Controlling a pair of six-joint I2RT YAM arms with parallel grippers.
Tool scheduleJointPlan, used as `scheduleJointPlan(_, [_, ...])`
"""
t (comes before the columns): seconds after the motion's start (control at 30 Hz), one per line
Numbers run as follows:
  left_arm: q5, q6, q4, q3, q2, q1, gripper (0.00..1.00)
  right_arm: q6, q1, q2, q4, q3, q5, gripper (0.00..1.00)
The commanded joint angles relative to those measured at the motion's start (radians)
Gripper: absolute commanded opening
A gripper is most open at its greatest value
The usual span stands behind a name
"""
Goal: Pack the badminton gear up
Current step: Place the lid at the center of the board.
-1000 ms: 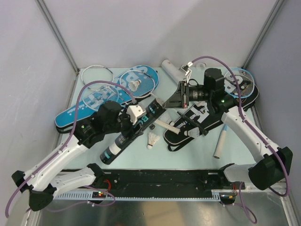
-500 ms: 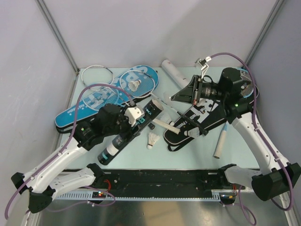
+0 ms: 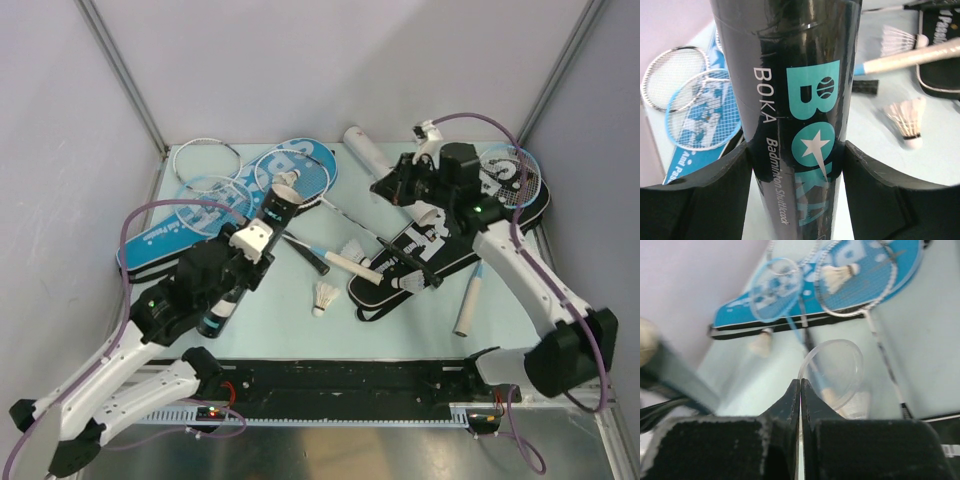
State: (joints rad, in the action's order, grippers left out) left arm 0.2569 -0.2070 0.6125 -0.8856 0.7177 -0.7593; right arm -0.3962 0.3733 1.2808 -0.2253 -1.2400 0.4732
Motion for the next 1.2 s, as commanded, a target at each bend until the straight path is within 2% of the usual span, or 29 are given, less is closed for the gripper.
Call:
scheduleJointPlan(0.0, [0.13, 0.005, -0.16, 0.038, -0.077, -0.002, 0.24, 0.14, 0.02, 0.146, 0.097, 0.002, -0.238, 0.0])
scheduleJointPlan(0.23, [0.113, 0.063, -0.172, 0.074, -0.149, -0.002, 0.26, 0.216, 0.032, 0.393, 0.183, -0.052, -0.424, 0.0])
scheduleJointPlan(0.4, [0.114, 0.064, -0.172, 0.079, -0.159, -0.002, 0.26, 0.242, 0.045, 0.573, 0.112, -0.179, -0.47, 0.0])
scheduleJointPlan(0.57, [0.126, 0.061, -0.176, 0.083, -0.157, -0.002, 0.27, 0.264, 0.067, 0.671, 0.052, -0.263, -0.54, 0.0])
scheduleJointPlan(0.6, [0.125, 0.061, -0.176, 0.085, -0.157, -0.002, 0.27, 0.264, 0.069, 0.686, 0.042, -0.277, -0.549, 0.03])
scheduleJointPlan(0.8, [0.099, 0.056, -0.179, 0.089, -0.16, -0.003, 0.27, 0.245, 0.073, 0.736, -0.086, -0.377, -0.544, 0.19])
scheduleJointPlan(0.93, [0.061, 0.054, -0.18, 0.092, -0.172, -0.002, 0.27, 0.231, 0.073, 0.699, -0.15, -0.397, -0.498, 0.28])
scheduleJointPlan(1.07, [0.047, 0.055, -0.18, 0.093, -0.177, -0.002, 0.27, 0.215, 0.073, 0.636, -0.218, -0.392, -0.421, 0.35])
scheduleJointPlan(1.17, [-0.004, 0.047, -0.181, 0.094, -0.186, -0.002, 0.28, 0.197, 0.073, 0.577, -0.269, -0.36, -0.288, 0.38])
